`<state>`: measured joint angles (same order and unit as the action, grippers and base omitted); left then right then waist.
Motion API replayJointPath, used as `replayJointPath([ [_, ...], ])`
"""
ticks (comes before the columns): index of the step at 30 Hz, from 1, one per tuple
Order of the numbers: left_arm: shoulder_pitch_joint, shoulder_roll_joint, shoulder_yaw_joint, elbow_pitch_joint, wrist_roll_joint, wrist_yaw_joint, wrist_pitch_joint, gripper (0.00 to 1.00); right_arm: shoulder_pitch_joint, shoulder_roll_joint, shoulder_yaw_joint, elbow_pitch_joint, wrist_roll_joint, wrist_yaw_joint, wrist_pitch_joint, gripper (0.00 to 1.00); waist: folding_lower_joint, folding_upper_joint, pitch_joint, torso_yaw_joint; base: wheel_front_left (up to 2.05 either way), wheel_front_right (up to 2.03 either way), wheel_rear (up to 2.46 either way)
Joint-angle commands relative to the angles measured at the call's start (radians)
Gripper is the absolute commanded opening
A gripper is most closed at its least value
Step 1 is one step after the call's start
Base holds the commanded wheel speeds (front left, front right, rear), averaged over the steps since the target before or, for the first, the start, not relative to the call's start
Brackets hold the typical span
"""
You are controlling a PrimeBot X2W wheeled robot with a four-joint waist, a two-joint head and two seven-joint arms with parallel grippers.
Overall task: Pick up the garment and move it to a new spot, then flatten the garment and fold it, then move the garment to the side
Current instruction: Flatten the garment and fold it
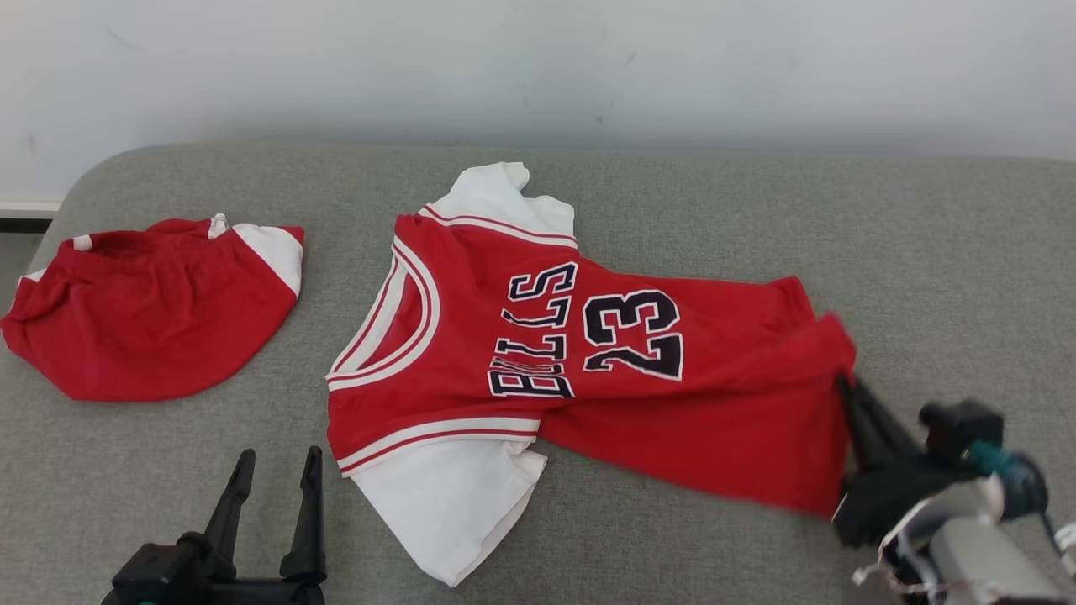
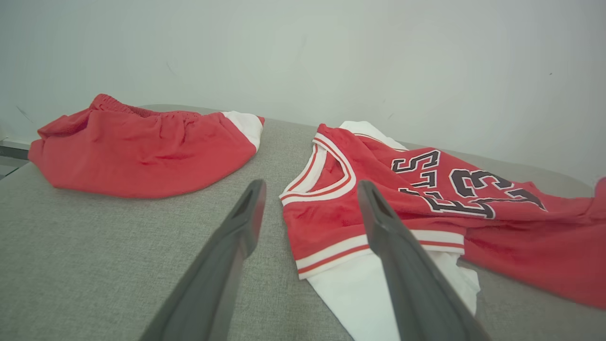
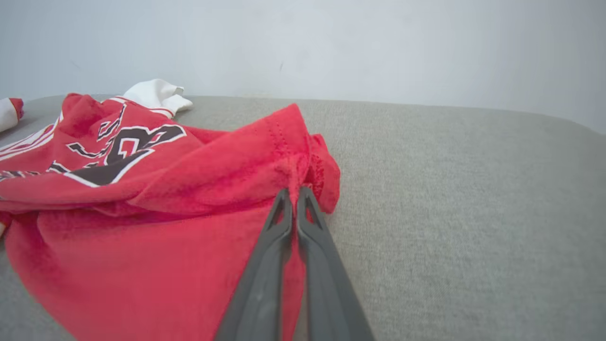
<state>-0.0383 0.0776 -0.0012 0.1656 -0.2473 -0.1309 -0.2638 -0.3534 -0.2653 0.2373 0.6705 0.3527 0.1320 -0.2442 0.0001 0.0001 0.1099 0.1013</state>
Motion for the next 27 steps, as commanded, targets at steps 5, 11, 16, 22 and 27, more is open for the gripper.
replayJointPath([
  [5,-0.019,0.001,-0.005,0.001,-0.007,0.001,-0.001,1.0,-0.144,-0.088,0.008,-0.02,0.025,-0.003,0.001,0.0,-0.0001,-0.0001,0.014,0.003,0.0,0.0,0.0],
  [11,-0.025,-0.002,-0.005,0.005,-0.012,0.001,-0.001,1.0,-0.251,-0.14,0.02,-0.026,0.053,-0.003,0.007,0.0,-0.0001,-0.0001,0.024,0.011,0.0,0.0,0.0],
  [16,-0.025,-0.005,-0.001,0.009,-0.014,0.001,-0.001,1.0,-0.251,-0.135,0.056,-0.026,0.074,-0.003,0.004,0.0,-0.0001,-0.0001,0.021,0.009,0.0,0.0,0.0],
  [22,-0.009,-0.008,0.006,0.018,-0.014,0.001,-0.001,1.0,-0.158,-0.111,0.112,-0.044,0.113,-0.003,-0.014,0.0,-0.0001,-0.0001,0.002,-0.009,0.0,0.0,0.0],
  [27,0.004,-0.008,0.012,0.017,-0.011,0.001,-0.001,1.0,-0.009,-0.094,0.104,-0.143,0.118,-0.003,-0.021,0.0,-0.0001,-0.0001,-0.014,-0.027,0.0,0.0,0.0],
])
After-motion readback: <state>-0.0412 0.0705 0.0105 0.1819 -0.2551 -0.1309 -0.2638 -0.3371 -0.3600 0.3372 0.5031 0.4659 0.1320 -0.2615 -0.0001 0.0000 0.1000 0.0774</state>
